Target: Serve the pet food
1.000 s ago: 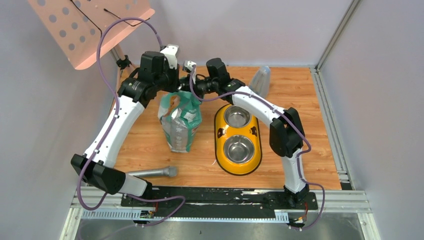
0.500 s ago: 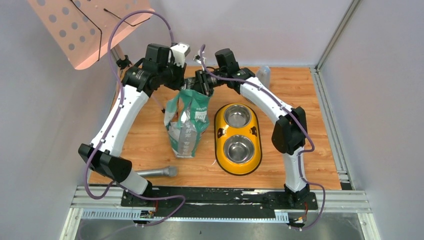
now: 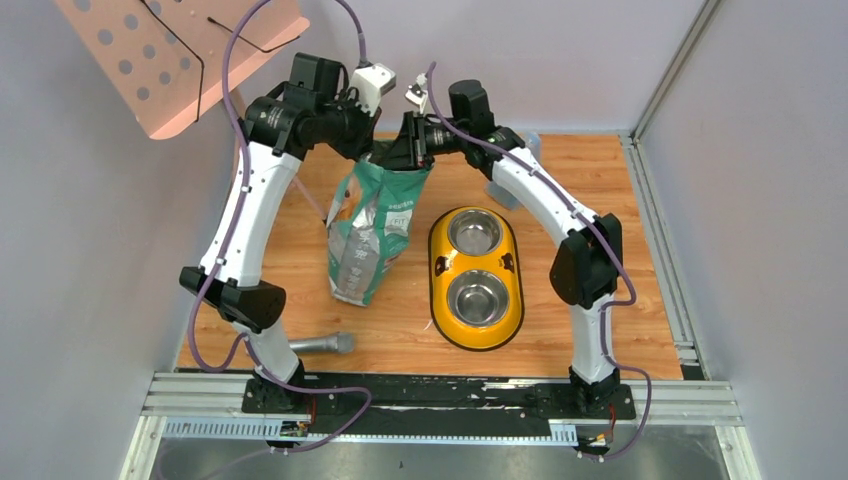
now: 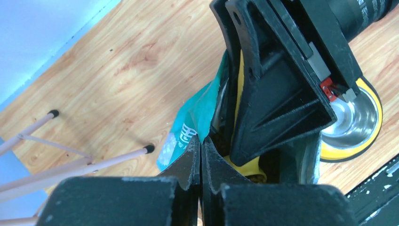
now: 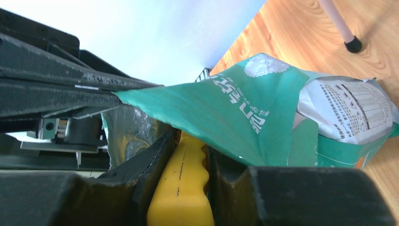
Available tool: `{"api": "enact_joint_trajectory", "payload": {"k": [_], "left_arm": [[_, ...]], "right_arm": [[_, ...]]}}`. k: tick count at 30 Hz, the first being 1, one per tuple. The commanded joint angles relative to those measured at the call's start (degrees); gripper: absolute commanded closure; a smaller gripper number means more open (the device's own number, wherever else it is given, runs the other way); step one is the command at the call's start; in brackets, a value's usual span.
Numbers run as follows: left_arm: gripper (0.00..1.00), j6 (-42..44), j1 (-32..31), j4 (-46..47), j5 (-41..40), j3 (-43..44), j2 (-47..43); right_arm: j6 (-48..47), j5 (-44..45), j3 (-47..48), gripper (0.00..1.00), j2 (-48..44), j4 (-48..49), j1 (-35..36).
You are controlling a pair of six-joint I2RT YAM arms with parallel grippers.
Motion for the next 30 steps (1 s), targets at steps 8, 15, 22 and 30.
{"api": "enact_joint_trajectory", "payload": {"k": [8,15,22,30], "left_arm": [[1.00,4.7,0.2,6.0,1.9,-2.8,-8.6],[1.00,6.0,0.1,4.8,0.6,-6.3,-11.2],[1.00,7.4,0.1,3.7,0.1,-7.5,-12.6],[1.00,8.0,0.1,0.3,2.2,-6.8,-14.2]], "right_arm": [[8.4,6.3,5.3,1.00,-4.6,-4.2,-0.8],[6.9,5.6,4.5,1.00,-6.2,-4.2,-1.5],[5.1,4.7,2.4,1.00,-7.9,-4.5,-3.9],[3.9,2.5,2.5,1.00,-8.1,-4.3,-6.2]]}}
